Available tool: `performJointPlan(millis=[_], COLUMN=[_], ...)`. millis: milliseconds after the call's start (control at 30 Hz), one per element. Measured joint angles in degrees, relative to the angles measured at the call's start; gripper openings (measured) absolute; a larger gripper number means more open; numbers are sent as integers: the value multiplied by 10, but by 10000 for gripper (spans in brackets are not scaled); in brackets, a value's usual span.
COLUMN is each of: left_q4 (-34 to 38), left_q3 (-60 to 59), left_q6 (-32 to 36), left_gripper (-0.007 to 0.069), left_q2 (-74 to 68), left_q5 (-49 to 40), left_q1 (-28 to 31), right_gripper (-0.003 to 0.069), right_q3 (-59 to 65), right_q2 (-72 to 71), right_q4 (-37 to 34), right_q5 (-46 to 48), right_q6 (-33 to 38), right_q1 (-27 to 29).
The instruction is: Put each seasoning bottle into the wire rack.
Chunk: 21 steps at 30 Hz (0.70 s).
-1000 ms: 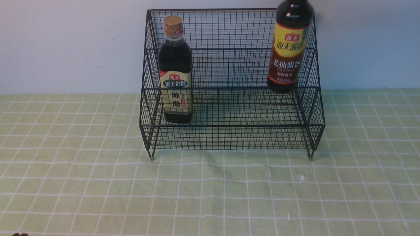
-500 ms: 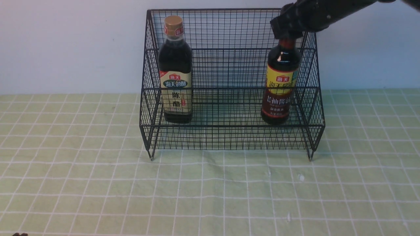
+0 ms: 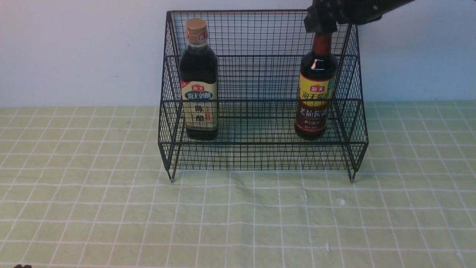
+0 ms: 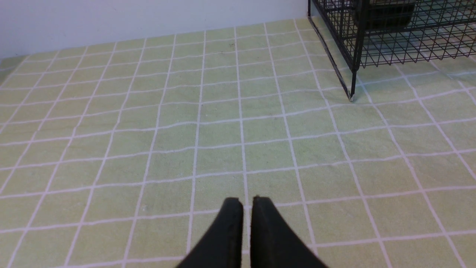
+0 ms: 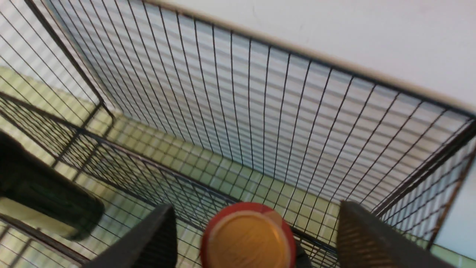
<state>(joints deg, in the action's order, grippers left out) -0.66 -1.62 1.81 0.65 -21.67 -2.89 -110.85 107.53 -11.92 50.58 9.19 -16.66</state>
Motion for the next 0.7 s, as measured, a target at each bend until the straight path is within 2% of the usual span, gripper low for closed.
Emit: performJointPlan(millis=[167, 333, 500, 533, 567, 600, 633, 667, 700], left_q4=[0, 0, 0, 0, 0, 0, 0, 0, 0], left_q3=[0, 0, 0, 0, 0, 0, 0, 0, 0], left_q6=[0, 0, 0, 0, 0, 0, 0, 0, 0], left_gripper=[17, 17, 17, 17, 17, 17, 17, 17, 17], left_q2=[0, 0, 0, 0, 0, 0, 0, 0, 0], left_q5=[0, 0, 0, 0, 0, 0, 0, 0, 0], left_q1=[0, 0, 0, 0, 0, 0, 0, 0, 0], right_gripper=[569, 519, 281, 217, 196, 118, 109, 51, 24], right_q3=[-22, -27, -24, -9, -6, 27, 32, 76, 115], right_q2=[-74, -160, -297, -332, -338, -390, -403, -445, -481], right_q4=[7, 18, 88, 119, 130, 171, 182, 216, 242], right_q5=[37, 66, 102, 111, 114, 120, 120, 117, 110], right_q6=[-11, -12, -70, -105, -110, -152, -157, -188, -206], right_q1=[0, 0, 0, 0, 0, 0, 0, 0, 0])
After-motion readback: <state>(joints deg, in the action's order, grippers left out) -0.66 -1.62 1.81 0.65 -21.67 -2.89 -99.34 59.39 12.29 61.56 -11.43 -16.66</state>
